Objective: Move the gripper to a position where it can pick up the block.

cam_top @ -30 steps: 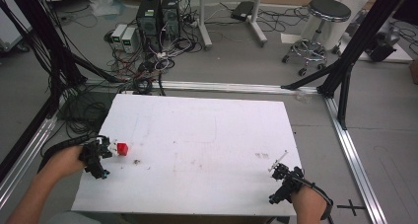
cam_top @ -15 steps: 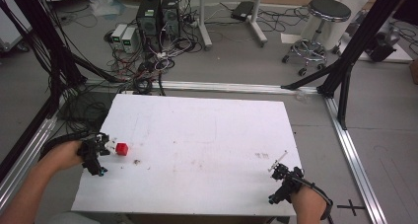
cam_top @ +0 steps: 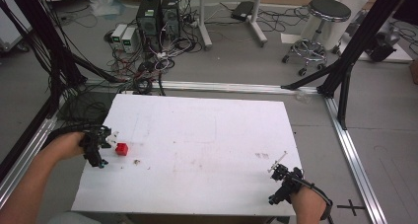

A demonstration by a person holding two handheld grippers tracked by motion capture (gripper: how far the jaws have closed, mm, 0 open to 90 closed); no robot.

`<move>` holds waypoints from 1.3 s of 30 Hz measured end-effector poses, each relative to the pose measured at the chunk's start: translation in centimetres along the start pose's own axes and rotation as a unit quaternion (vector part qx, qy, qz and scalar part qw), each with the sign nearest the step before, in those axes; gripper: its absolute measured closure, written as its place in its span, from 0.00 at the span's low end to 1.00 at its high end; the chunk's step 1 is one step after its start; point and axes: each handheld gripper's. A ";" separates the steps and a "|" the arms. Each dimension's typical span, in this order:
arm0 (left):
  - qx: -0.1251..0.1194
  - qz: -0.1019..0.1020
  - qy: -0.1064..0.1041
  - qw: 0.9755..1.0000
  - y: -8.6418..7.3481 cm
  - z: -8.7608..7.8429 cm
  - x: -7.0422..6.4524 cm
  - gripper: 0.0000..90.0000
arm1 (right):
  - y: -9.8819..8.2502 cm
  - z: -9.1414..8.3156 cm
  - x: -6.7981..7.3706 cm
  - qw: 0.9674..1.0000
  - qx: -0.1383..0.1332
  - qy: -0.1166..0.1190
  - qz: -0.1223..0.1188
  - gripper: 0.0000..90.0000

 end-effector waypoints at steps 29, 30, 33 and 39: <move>0.008 0.044 -0.010 0.999 2.7 1.5 2.9 0.26 | -0.1 0.3 0.0 1.000 -0.003 0.006 0.005 0.01; 0.008 0.044 -0.010 0.999 2.7 1.5 2.9 0.26 | -0.1 0.2 0.0 1.000 -0.002 0.005 0.004 0.01; 0.009 0.047 -0.009 0.999 3.0 1.6 3.0 0.26 | -0.1 0.1 0.0 1.000 -0.002 0.004 0.004 0.01; 0.010 0.076 -0.026 0.997 4.0 2.7 2.8 0.26 | -0.2 0.1 0.0 1.000 -0.002 0.005 0.005 0.01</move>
Point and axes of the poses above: each handheld gripper's, and its own axes: z roughly forward along the jaws, y roughly out of its top, x roughly to its left, and after that the axes turned 7 degrees about x, right-handed
